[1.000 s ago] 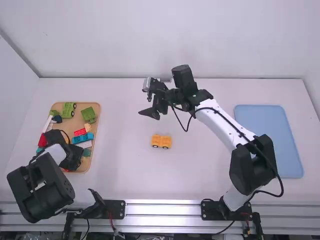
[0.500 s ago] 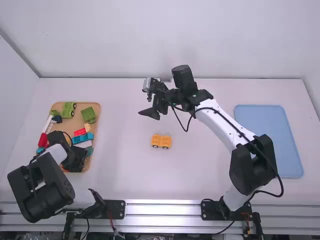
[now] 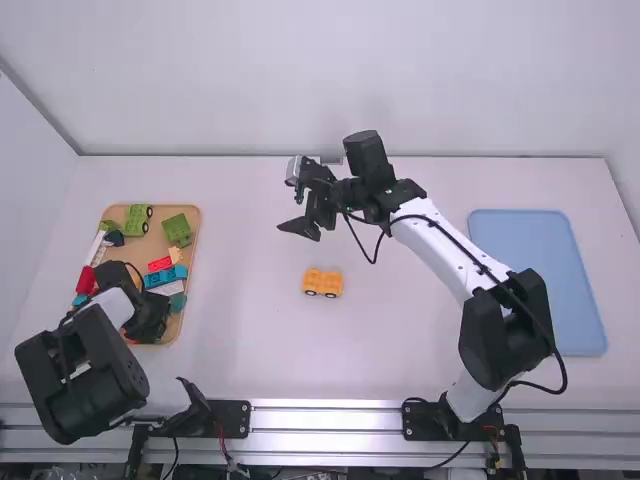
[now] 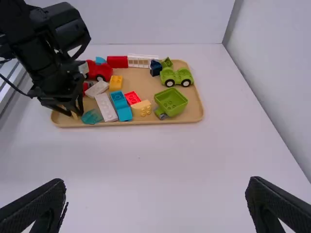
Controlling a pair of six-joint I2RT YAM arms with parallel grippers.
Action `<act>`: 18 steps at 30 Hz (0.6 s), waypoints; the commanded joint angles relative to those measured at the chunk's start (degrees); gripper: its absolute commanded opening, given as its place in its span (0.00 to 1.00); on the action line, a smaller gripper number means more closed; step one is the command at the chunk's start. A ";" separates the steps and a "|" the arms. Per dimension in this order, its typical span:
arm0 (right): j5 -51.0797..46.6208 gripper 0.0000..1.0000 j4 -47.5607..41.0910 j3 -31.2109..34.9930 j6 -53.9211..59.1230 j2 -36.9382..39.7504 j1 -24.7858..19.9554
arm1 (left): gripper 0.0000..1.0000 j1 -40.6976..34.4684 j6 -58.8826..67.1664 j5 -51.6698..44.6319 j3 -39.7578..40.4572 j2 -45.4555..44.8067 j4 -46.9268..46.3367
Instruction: Assemble lego blocks to make yellow taxi
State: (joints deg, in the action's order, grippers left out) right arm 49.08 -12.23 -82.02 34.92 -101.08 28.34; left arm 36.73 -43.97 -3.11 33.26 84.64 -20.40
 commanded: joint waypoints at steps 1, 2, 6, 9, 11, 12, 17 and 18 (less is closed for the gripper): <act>0.33 0.99 -0.24 -1.64 0.02 -0.50 0.15 | 0.29 -0.42 -0.22 0.63 -0.70 0.74 -0.31; 0.33 0.99 -0.24 -1.64 0.00 -0.50 0.15 | 0.24 -0.37 -0.15 0.83 -0.72 0.74 -0.09; 0.33 0.98 -0.26 -1.64 0.04 -0.50 0.13 | 0.15 0.00 -0.11 1.22 -0.72 0.74 -0.09; 0.33 0.99 -0.26 -1.64 0.00 -0.50 0.09 | 0.11 -0.42 2.43 1.01 -0.70 0.74 0.63; 0.31 0.99 -0.26 -1.64 -0.02 -0.50 0.09 | 0.12 -0.39 5.11 0.42 -0.70 0.74 1.44; 0.33 0.99 -0.28 -1.64 0.04 -0.50 0.09 | 0.14 -0.26 7.50 -0.76 -0.68 0.74 1.99; 0.33 0.99 -0.24 -1.64 -0.22 -0.50 -0.63 | 0.13 -0.02 10.80 -4.72 -0.63 0.70 4.87; 0.35 0.99 -0.24 -1.64 -0.20 -0.50 -0.76 | 0.09 -0.02 10.78 -5.33 -0.59 0.55 5.11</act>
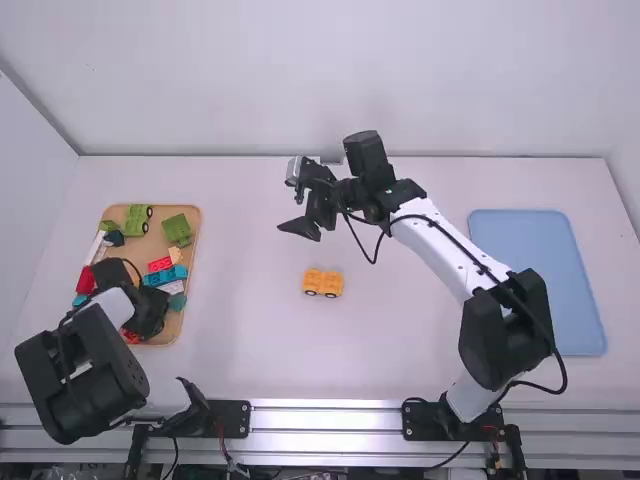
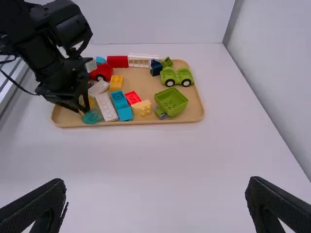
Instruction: Assemble lego blocks to make yellow taxi
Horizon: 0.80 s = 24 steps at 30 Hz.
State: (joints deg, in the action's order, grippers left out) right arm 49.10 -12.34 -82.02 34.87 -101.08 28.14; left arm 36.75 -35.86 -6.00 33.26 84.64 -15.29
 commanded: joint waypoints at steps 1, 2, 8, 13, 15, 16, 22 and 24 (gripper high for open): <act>0.33 0.99 -0.15 -1.64 -0.15 -0.50 -0.92 | 0.05 0.07 2.64 -3.23 -0.46 0.00 0.20; 0.35 0.99 -0.17 -1.64 -0.20 -0.50 -1.18 | 0.02 0.24 2.69 -3.69 -0.28 -0.79 0.13; 0.37 0.99 -0.13 -1.66 -2.21 -0.50 -3.54 | 0.02 -0.44 2.51 -3.67 2.32 -11.69 -4.76; 0.35 0.98 0.13 -1.64 -5.81 -0.50 -4.74 | 0.06 -0.94 10.71 -9.70 4.33 -22.03 -5.22; 0.39 0.99 0.59 -1.64 -8.17 -0.52 -5.73 | 0.07 -2.69 17.33 -16.00 4.52 -27.50 -2.60; 0.50 0.99 0.79 -1.64 -8.98 -0.52 -5.95 | 0.07 -3.45 19.21 -17.81 4.52 -28.96 -1.77; 4.13 0.99 2.45 -1.64 -14.34 -0.52 -7.67 | 0.08 -11.85 28.50 -23.12 4.52 -35.17 3.13; 6.64 0.99 2.51 -1.60 -16.76 -0.61 -7.93 | 0.06 -15.52 31.06 -22.93 4.52 -35.23 4.57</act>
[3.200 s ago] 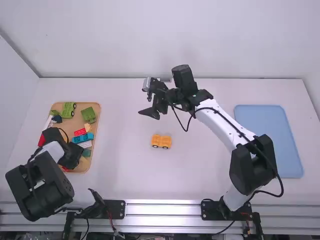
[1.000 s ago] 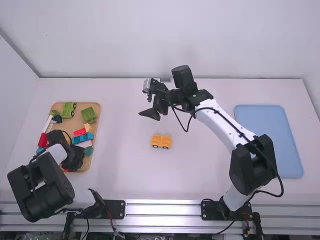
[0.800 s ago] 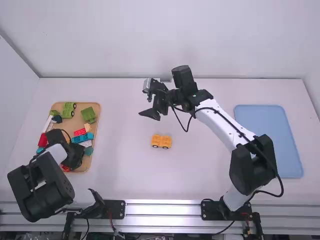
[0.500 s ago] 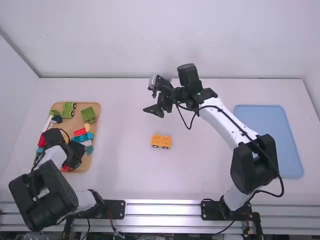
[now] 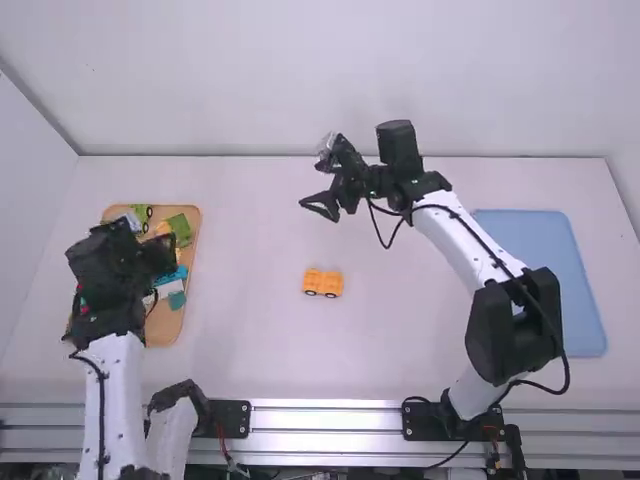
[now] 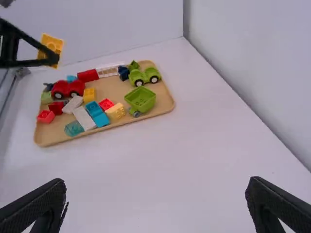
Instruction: Assemble lego blocks to make yellow taxi
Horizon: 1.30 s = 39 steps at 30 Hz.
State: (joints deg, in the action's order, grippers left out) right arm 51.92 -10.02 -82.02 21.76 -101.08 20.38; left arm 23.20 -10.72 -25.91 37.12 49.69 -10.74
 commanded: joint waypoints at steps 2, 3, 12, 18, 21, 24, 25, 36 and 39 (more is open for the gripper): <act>5.79 0.99 0.13 -1.38 -5.81 -0.63 -0.20 | 0.05 -6.36 9.05 -3.04 0.63 0.44 1.79; 6.78 0.99 0.90 -0.76 -6.25 -0.63 -0.20 | 0.05 -9.22 10.95 -2.99 0.63 1.36 3.10; 5.29 0.99 27.80 12.20 -31.34 -0.63 -0.33 | 0.06 -28.17 17.88 9.09 0.66 14.43 19.85; 0.50 0.99 47.15 21.49 -40.76 -0.61 -0.31 | 0.06 -32.61 16.52 13.55 0.66 20.15 29.68; 0.74 1.00 51.41 23.28 -44.50 -0.61 -0.57 | 0.06 -33.55 16.55 11.45 0.66 22.25 34.16; 0.72 0.98 50.84 23.17 -44.46 -0.61 0.11 | 0.06 -35.10 16.59 9.90 0.66 23.80 36.63; 0.46 0.98 49.86 23.02 -43.91 -0.61 0.68 | 0.07 -36.06 16.92 10.45 0.66 24.59 37.42; 0.74 0.90 21.55 14.75 -28.74 -0.61 0.22 | 0.04 -41.09 20.87 10.60 2.89 31.19 38.60; 0.68 0.88 23.28 15.08 -28.09 -0.61 0.83 | 0.02 -41.94 20.48 11.89 4.48 33.05 37.53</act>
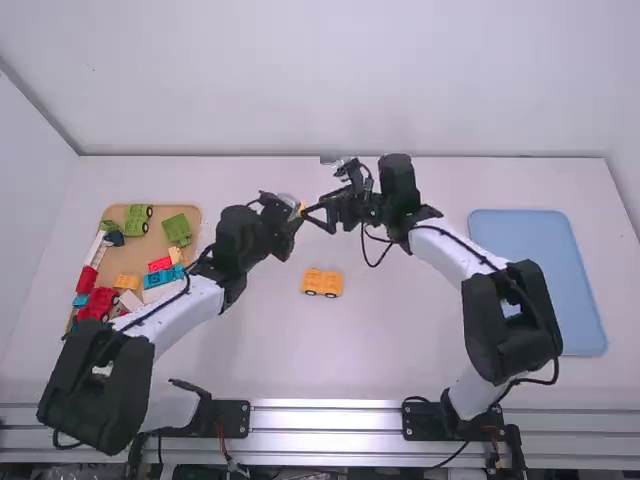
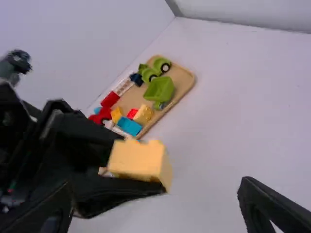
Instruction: Assemble lego blocks to make yellow taxi
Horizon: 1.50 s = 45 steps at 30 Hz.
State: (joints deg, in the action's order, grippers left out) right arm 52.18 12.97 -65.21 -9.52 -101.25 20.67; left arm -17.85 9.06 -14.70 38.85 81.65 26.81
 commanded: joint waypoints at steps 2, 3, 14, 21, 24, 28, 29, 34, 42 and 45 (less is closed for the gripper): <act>0.24 0.87 1.14 -1.55 3.52 -0.44 1.14 | 0.02 -1.14 0.42 0.59 3.52 2.60 0.46; 0.20 0.87 1.14 -1.53 3.61 -0.44 1.53 | 0.02 -1.14 0.26 0.55 3.72 3.10 0.90; -2.19 0.69 3.43 -1.53 0.98 -2.56 1.86 | 0.02 -1.29 -3.50 -2.36 3.63 3.43 5.18; 4.46 0.54 10.10 -1.53 -2.67 -6.27 1.86 | 0.02 -1.29 -3.58 1.66 3.63 3.78 5.42; 4.37 0.54 10.67 -1.53 -2.36 -6.78 1.88 | 0.02 -1.29 -3.69 3.23 3.63 3.78 5.88; 4.42 0.53 10.62 -1.53 -2.23 -6.75 2.05 | 0.02 -1.29 -3.69 3.21 3.63 3.78 6.91; 4.42 0.52 10.58 -1.53 -2.23 -6.75 2.29 | 0.02 -1.29 -3.69 3.21 3.63 3.78 7.34; 4.37 0.39 10.21 -1.53 -2.16 -6.75 2.64 | 0.07 -1.29 -3.67 3.21 3.63 3.78 8.20; 3.06 0.27 10.16 -1.53 -1.99 -6.75 2.10 | 0.36 -1.29 -3.69 3.15 3.63 3.78 8.20; 3.06 0.26 10.23 -1.53 -1.29 -6.75 1.90 | 0.42 -1.27 -3.69 3.19 3.63 3.78 8.22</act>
State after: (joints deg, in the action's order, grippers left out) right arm 52.86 23.81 -66.70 -11.55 -106.72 21.96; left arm -18.70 5.82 -11.25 41.50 85.82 33.45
